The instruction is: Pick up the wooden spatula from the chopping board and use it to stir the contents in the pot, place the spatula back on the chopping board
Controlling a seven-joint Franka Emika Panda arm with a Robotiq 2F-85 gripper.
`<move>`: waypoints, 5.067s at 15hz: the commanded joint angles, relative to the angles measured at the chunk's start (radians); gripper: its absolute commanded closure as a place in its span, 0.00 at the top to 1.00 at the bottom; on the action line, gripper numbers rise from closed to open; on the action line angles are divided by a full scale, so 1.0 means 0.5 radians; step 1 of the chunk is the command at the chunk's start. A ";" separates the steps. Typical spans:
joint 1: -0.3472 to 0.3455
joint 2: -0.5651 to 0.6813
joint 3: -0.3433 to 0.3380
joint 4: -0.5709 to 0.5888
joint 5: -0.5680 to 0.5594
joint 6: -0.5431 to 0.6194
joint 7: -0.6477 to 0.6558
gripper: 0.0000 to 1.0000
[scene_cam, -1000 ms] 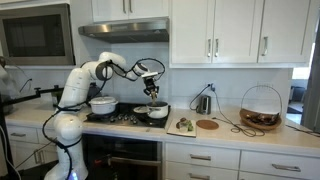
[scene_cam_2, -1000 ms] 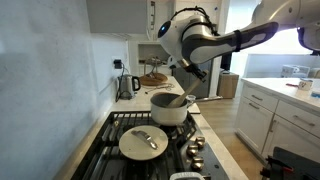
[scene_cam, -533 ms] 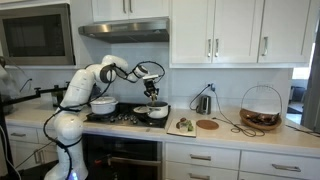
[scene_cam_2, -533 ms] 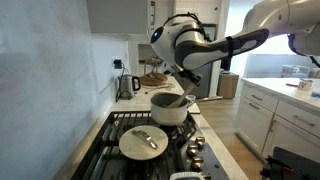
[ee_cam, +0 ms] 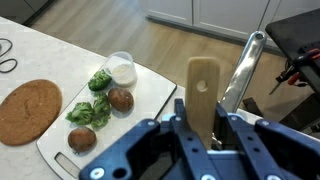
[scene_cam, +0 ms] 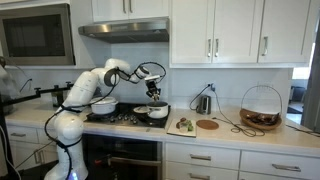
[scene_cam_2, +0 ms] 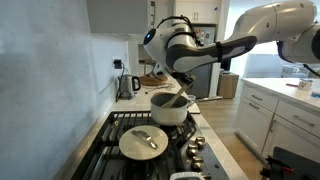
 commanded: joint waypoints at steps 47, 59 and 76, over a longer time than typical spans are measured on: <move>0.203 0.599 -0.005 0.857 -0.322 -0.520 -0.510 0.07; 0.186 0.756 -0.092 1.114 -0.391 -0.591 -0.556 0.07; 0.258 0.602 -0.327 1.008 -0.464 -0.684 -0.825 0.07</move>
